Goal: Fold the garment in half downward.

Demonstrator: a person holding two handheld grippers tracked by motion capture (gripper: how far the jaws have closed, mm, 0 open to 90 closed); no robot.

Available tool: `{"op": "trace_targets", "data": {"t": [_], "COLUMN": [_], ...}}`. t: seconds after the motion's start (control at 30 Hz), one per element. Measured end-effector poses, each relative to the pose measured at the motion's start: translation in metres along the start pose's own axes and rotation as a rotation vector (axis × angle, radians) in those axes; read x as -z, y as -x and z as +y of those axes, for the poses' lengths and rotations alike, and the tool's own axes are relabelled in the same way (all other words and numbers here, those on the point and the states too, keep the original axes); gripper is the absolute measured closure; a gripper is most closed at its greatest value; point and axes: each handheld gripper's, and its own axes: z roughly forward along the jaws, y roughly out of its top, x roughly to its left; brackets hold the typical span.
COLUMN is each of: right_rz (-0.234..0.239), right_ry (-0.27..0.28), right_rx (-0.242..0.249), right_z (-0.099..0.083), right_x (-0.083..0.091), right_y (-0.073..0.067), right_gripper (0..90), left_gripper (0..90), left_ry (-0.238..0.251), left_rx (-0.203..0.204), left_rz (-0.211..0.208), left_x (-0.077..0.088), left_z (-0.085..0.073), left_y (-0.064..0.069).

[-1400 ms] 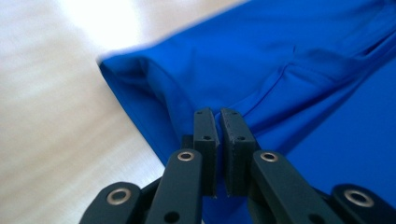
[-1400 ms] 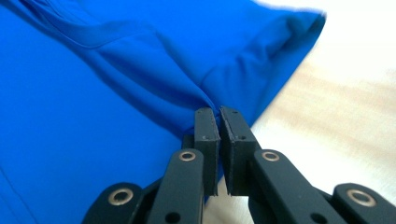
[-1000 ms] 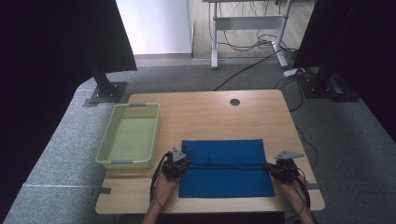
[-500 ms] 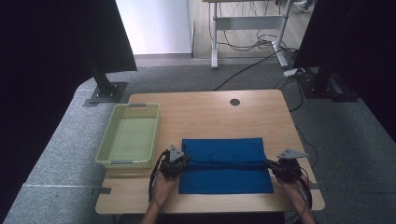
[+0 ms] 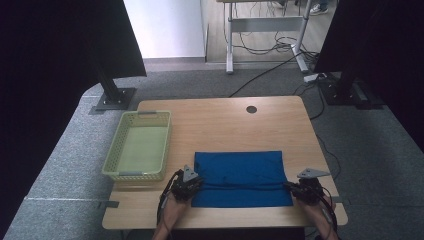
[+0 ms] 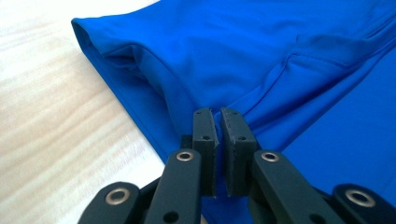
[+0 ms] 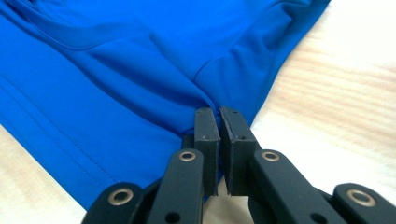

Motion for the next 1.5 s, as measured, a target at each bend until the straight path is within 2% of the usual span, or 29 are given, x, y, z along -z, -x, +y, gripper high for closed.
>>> {"op": "trace_targets", "data": {"t": [0.13, 0.27, 0.47, 0.57, 0.7, 0.83, 0.9, 1.0, 1.07, 1.13, 1.23, 1.33, 1.5], "right_rz": [-0.010, -0.019, -0.011, -0.006, 0.011, 0.045, 0.044, 0.047, 0.062, 0.051, 0.045, 0.070, 0.073], "right_ry": [0.008, 0.005, 0.047, 0.044, 0.014, 0.019, 0.018, 0.029, 0.036, 0.044, 0.056, 0.065, 0.067], "right_rx": [-0.013, -0.007, 0.017, 0.035, 0.020, -0.012, -0.005, -0.003, -0.006, -0.003, -0.002, 0.003, 0.035], "right_z": [0.005, 0.008, 0.009, 0.008, -0.002, -0.009, -0.008, -0.009, -0.009, -0.009, -0.007, -0.002, 0.009], "right_x": [-0.005, -0.007, 0.007, 0.015, 0.011, 0.006, 0.007, 0.007, 0.008, 0.009, 0.011, 0.009, 0.003], "right_y": [0.006, 0.007, 0.000, -0.006, -0.004, 0.002, 0.003, 0.003, 0.004, 0.004, 0.005, 0.004, -0.004], "right_gripper": [85.2, 85.2, 85.2, 85.2, 85.2, 84.8, 83.9, 76.1, 68.7, 61.9, 51.6, 42.1, 37.9], "left_gripper": [84.7, 84.8, 85.0, 84.8, 84.2, 81.9, 78.6, 66.2, 59.0, 51.5, 45.5, 41.8, 41.5], "left_ry": [0.008, 0.011, 0.054, 0.037, -0.008, 0.002, 0.012, 0.030, 0.048, 0.069, 0.073, 0.067, 0.083], "left_rx": [0.016, 0.025, 0.038, 0.036, 0.032, 0.044, 0.049, 0.046, 0.045, 0.052, 0.055, 0.033, 0.016], "left_rz": [0.006, 0.019, 0.010, -0.012, -0.027, -0.041, -0.043, -0.015, -0.009, -0.009, -0.026, -0.036, -0.062], "left_x": [-0.008, -0.011, 0.012, 0.016, 0.009, 0.007, 0.006, 0.008, 0.012, 0.015, 0.015, 0.011, 0.008], "left_z": [0.006, 0.009, 0.012, 0.007, -0.003, -0.006, -0.007, -0.007, -0.005, -0.002, 0.002, 0.007, 0.020], "left_y": [-0.005, -0.008, -0.005, -0.001, 0.001, -0.004, -0.007, -0.009, -0.011, -0.013, -0.013, -0.009, -0.003]}}
